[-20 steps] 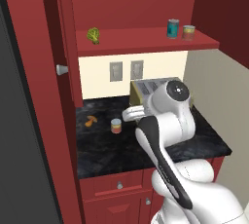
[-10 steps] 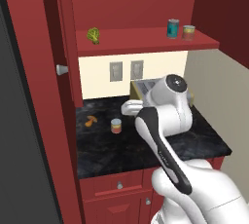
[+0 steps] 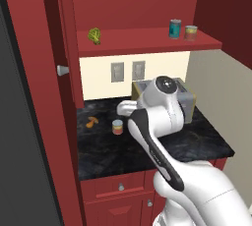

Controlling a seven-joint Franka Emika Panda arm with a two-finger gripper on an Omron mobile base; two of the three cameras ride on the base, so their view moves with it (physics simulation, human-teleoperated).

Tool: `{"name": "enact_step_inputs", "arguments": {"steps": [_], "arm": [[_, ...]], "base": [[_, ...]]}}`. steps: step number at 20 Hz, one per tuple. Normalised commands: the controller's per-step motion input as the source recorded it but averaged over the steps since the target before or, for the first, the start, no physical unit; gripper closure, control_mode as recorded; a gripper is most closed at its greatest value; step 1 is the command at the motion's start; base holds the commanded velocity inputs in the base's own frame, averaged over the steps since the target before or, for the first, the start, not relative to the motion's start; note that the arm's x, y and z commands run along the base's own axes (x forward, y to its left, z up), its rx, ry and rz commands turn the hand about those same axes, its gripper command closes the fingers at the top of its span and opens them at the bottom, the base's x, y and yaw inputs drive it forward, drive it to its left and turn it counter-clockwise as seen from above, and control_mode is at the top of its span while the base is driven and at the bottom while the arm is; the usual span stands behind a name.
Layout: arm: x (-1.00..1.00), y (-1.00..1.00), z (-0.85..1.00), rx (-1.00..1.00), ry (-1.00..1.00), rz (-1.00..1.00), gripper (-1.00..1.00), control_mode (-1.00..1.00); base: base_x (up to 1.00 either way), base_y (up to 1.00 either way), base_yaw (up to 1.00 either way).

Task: Pick the cans from the counter and place them in their designated side in the cabinet.

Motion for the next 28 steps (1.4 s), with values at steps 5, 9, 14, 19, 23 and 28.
{"name": "enact_step_inputs", "arguments": {"steps": [5, 9, 14, 19, 23, 28], "arm": [[0.14, 0.02, -0.16, 0.00, 0.01, -0.09, -1.00, -1.00], [0.18, 0.02, -0.16, 0.02, 0.03, -0.08, -1.00, -1.00], [0.22, 0.00, -0.12, 0.10, 0.09, -0.10, -1.00, -1.00], [0.23, 0.06, -0.13, 0.08, 0.08, -0.10, -1.00, -1.00], [0.20, 0.12, -0.12, 0.00, 0.00, -0.08, -1.00, -1.00], [0.22, 0.08, -0.14, 0.00, 0.00, -0.08, -1.00, -1.00]], "base": [[0.00, 0.00, 0.00], [0.00, 0.00, 0.00], [0.00, 0.00, 0.00], [0.00, 0.00, 0.00], [0.00, 0.00, 0.00], [0.00, 0.00, 0.00]]}}
